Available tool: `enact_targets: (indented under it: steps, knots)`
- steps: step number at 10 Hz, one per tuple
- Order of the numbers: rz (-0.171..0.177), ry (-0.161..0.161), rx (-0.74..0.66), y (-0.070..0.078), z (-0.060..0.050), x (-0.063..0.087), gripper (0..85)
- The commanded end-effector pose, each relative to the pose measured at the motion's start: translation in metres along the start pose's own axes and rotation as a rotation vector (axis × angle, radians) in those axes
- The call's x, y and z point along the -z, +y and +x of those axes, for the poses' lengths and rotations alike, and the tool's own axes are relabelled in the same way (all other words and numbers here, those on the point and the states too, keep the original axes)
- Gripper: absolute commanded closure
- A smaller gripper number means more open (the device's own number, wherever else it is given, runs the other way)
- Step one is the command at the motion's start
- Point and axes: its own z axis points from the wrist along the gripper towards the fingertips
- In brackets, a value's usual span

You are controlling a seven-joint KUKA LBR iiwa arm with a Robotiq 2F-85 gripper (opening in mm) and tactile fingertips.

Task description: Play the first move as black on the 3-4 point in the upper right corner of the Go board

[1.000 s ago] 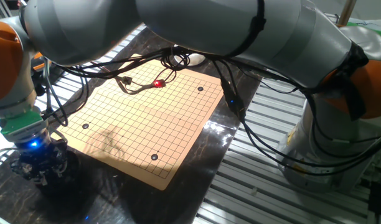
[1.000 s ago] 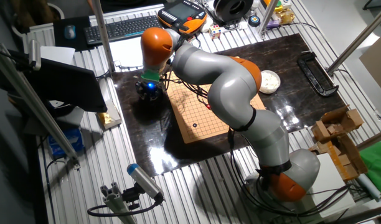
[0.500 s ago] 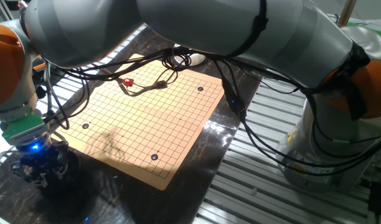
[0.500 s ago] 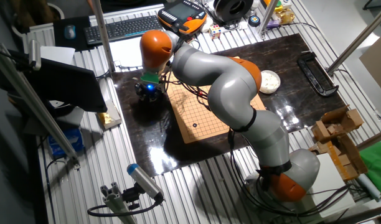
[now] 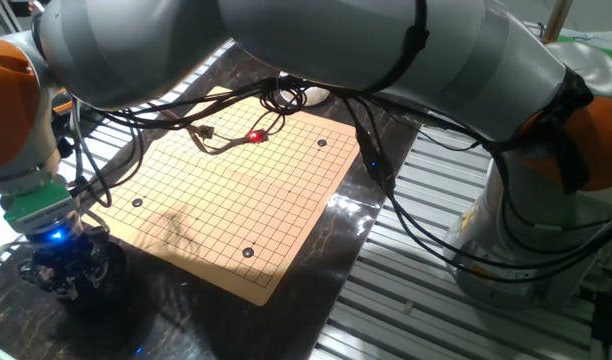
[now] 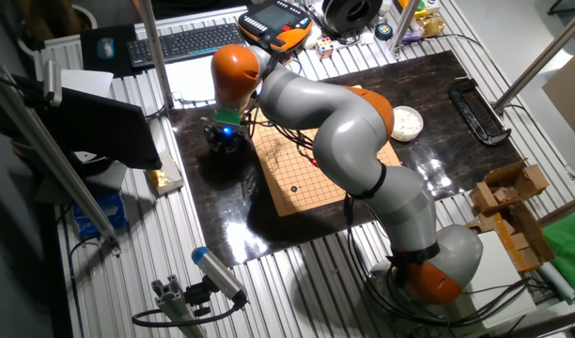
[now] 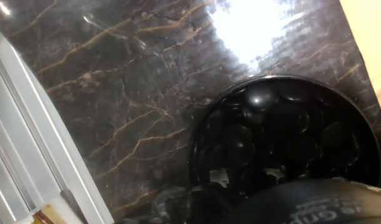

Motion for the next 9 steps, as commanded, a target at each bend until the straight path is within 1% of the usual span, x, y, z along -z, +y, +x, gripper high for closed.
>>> enact_targets:
  steps: [1,3,5,6,7,9]
  knots:
    - [0.001,0.003,0.003,0.0,0.0,0.0,59.7]
    - [0.0,0.005,0.012,-0.001,-0.001,0.001,65.7]
    - [0.0,0.013,0.028,-0.001,-0.004,0.004,73.7]
    - [-0.002,0.012,0.037,-0.002,-0.005,0.006,79.3]
    - [0.01,0.004,0.041,-0.002,-0.005,0.007,73.7]
    - [0.018,0.001,0.046,-0.003,-0.007,0.012,72.0]
